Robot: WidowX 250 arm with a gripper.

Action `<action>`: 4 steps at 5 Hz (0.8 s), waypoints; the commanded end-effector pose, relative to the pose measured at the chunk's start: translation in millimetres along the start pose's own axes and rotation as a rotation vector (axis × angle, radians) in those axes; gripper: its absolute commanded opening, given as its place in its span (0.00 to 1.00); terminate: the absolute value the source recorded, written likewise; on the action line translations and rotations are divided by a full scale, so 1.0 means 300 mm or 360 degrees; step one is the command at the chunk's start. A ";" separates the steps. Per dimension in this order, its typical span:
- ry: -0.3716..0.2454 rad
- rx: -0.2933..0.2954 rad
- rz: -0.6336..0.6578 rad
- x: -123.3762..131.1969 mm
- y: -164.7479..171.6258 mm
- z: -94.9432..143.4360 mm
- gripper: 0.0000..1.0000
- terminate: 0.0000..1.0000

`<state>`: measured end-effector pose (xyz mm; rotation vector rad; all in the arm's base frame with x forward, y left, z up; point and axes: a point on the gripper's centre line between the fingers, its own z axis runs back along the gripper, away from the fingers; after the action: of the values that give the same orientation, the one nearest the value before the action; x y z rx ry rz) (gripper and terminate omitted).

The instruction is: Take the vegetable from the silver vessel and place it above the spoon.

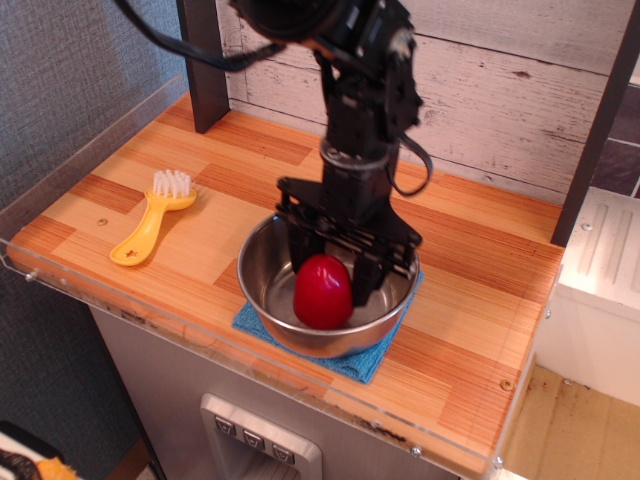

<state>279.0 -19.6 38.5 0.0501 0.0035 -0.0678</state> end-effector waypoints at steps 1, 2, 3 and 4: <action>-0.0273 -0.0127 0.0054 0.047 0.062 0.231 0.00 0.00; -0.0304 -0.0179 0.0123 0.075 0.115 0.279 0.00 0.00; -0.0303 -0.0175 0.0236 0.134 0.222 0.279 0.00 0.00; -0.0285 -0.0139 0.0308 0.188 0.293 0.258 0.00 0.00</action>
<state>342.1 53.0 103.9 -0.0540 -0.1272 0.1143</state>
